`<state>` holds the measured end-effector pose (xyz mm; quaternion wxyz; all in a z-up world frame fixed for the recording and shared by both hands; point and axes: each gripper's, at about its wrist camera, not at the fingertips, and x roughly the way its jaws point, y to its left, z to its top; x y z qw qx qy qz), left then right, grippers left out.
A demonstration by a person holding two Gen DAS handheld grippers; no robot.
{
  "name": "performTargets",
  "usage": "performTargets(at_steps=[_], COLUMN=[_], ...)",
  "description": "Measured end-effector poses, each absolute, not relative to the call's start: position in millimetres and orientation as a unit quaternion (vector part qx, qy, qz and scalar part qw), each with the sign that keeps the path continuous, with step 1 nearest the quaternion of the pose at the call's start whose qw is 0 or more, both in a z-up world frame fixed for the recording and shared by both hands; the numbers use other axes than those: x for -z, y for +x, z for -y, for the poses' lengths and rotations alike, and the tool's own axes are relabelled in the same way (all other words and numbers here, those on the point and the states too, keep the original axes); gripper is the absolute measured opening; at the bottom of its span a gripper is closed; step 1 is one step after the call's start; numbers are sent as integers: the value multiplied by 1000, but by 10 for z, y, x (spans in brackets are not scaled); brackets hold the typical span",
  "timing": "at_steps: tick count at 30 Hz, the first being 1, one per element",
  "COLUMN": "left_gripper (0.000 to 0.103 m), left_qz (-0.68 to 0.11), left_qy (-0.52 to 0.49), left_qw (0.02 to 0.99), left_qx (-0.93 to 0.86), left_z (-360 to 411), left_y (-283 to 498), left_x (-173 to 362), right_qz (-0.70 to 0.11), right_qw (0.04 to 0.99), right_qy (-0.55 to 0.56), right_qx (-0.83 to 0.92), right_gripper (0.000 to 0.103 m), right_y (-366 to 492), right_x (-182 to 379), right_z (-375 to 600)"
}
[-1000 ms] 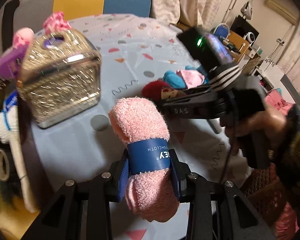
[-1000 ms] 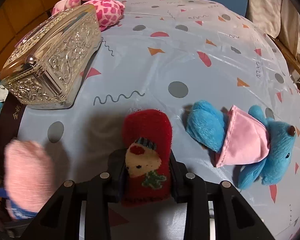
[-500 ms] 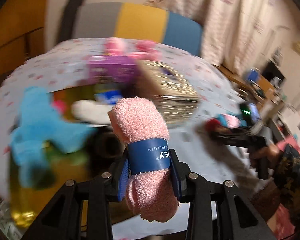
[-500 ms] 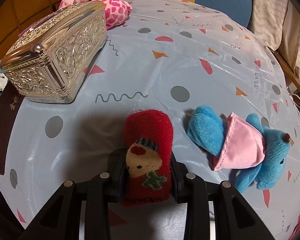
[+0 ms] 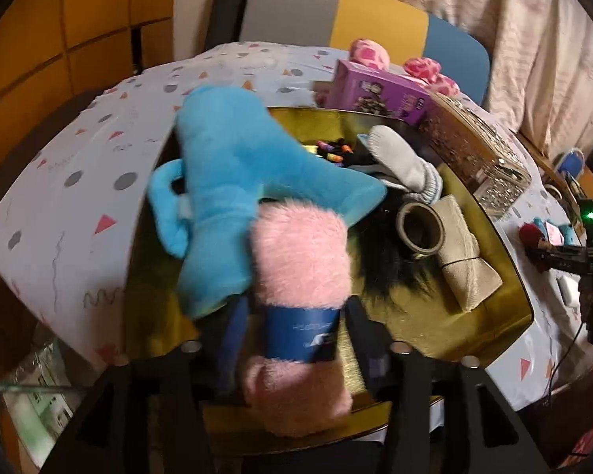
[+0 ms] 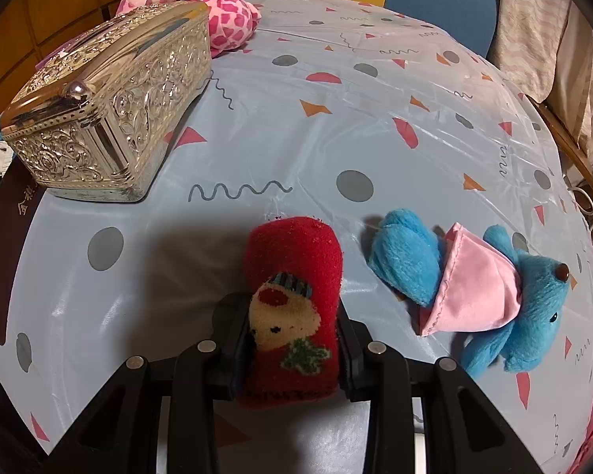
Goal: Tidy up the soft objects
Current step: 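Carry the towel over the tray with the left tool while the right carries the doll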
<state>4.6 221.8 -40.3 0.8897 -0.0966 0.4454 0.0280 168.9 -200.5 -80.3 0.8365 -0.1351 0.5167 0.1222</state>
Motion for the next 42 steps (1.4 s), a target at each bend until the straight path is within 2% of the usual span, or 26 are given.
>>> performTargets(at_steps=[12, 15, 21, 25, 42], left_gripper=[59, 65, 67, 72, 72], left_qz=[-418, -405, -382, -372, -368], left_qy=[-121, -122, -102, -89, -90], left_qw=[894, 898, 909, 915, 917], left_qx=[-104, -118, -128, -129, -124], left_z=[-2304, -2280, -2205, -2138, -2144], left_y=[9, -4, -23, -25, -26], left_x=[182, 100, -50, -120, -62], right_qz=[-517, -517, -517, -520, -568], right_qw=[836, 835, 835, 833, 810], right_qy=[-142, -149, -154, -154, -116], right_qx=[-119, -117, -111, -104, -88], right_gripper=[35, 34, 34, 34, 29], right_y=[1691, 1678, 1664, 1652, 1488], right_x=[812, 815, 821, 817, 744], right_z=[1996, 1975, 1966, 1959, 1821])
